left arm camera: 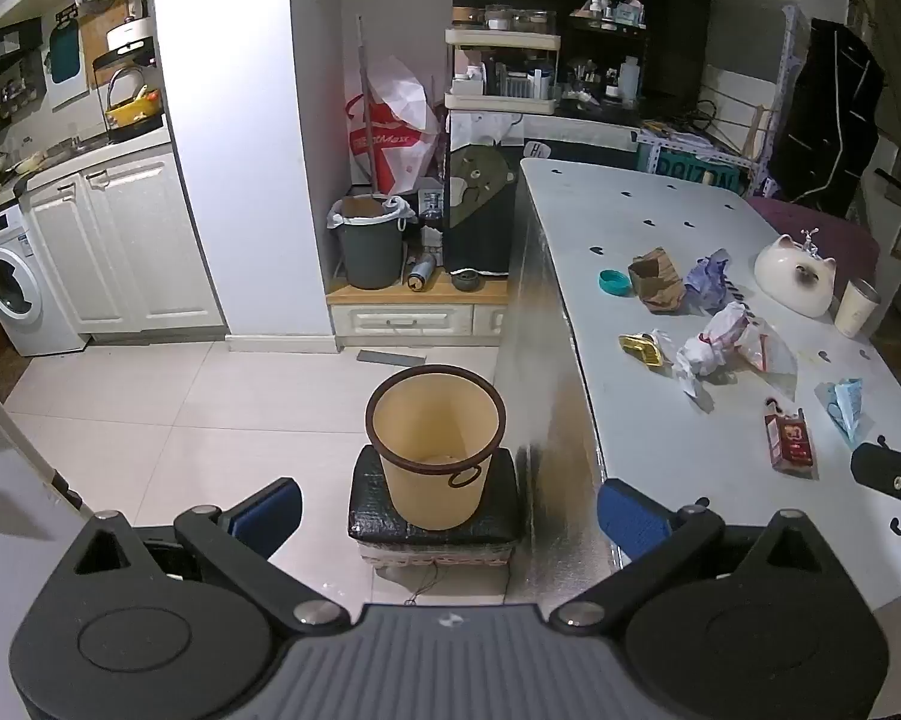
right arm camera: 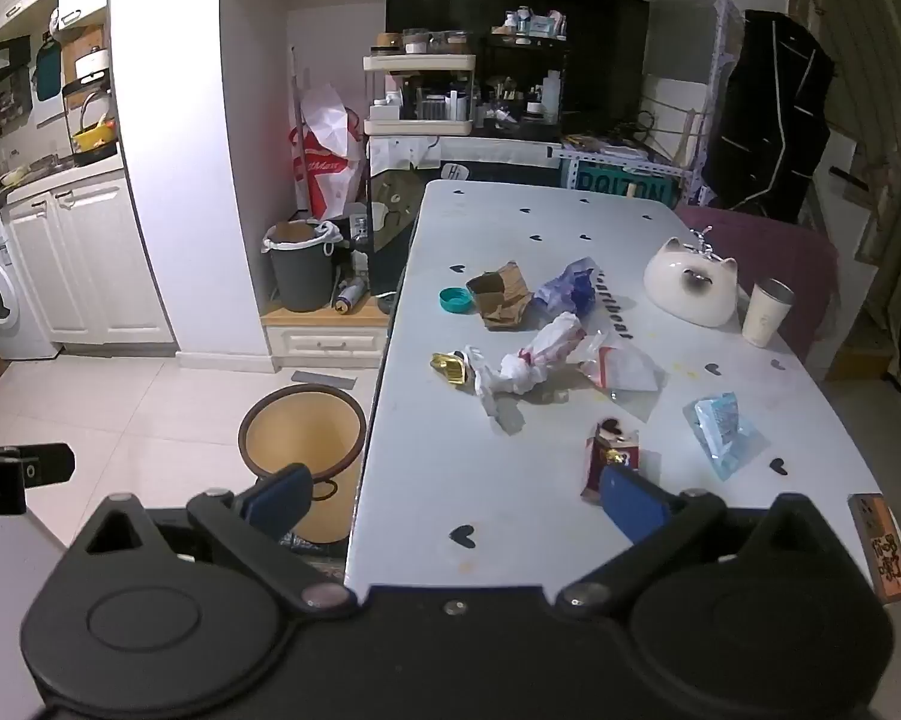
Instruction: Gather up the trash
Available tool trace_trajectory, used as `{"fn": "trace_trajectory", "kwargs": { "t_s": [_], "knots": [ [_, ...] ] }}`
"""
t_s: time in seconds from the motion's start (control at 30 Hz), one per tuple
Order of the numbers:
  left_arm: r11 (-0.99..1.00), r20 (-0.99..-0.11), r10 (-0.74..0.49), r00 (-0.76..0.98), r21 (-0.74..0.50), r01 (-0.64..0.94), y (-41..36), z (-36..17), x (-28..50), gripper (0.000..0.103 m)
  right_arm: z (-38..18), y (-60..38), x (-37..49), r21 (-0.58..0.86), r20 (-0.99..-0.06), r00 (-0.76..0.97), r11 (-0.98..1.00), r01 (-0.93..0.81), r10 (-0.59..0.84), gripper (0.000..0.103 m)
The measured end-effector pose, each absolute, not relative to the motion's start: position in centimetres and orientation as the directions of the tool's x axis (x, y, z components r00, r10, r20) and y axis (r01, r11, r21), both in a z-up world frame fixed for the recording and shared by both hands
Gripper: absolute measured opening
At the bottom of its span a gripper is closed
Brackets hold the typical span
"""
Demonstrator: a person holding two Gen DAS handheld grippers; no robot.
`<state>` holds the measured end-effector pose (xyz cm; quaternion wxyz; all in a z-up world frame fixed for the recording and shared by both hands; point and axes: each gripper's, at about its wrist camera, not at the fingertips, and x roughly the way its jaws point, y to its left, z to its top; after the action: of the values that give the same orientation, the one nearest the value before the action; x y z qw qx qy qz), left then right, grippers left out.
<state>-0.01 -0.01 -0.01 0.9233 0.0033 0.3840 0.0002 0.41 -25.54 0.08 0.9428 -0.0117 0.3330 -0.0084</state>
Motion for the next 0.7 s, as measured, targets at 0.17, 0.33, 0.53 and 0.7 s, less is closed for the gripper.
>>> {"fn": "trace_trajectory", "kwargs": {
  "t_s": [0.17,0.33,0.53,0.7],
  "knots": [
    [1.000,-0.708,0.002,0.706,0.005,0.002,-0.02,0.01,-0.01,0.103,0.09,-25.74,0.23,-0.021,-0.625,0.781,1.000,0.005,-0.017,0.103],
    [1.000,-0.707,-0.001,0.707,0.001,0.003,0.01,0.01,0.00,0.103,0.13,-25.81,0.24,-0.026,-0.625,0.780,1.000,0.011,-0.025,0.103],
    [1.000,-0.707,0.000,0.707,0.002,0.003,0.00,0.00,0.00,0.103,0.17,-25.81,0.15,-0.027,-0.625,0.780,1.000,0.009,-0.024,0.103],
    [1.000,-0.707,-0.001,0.707,0.002,0.004,-0.01,0.00,-0.01,0.103,0.23,-25.88,0.14,-0.026,-0.625,0.780,1.000,0.010,-0.024,0.103]
  ]
}}
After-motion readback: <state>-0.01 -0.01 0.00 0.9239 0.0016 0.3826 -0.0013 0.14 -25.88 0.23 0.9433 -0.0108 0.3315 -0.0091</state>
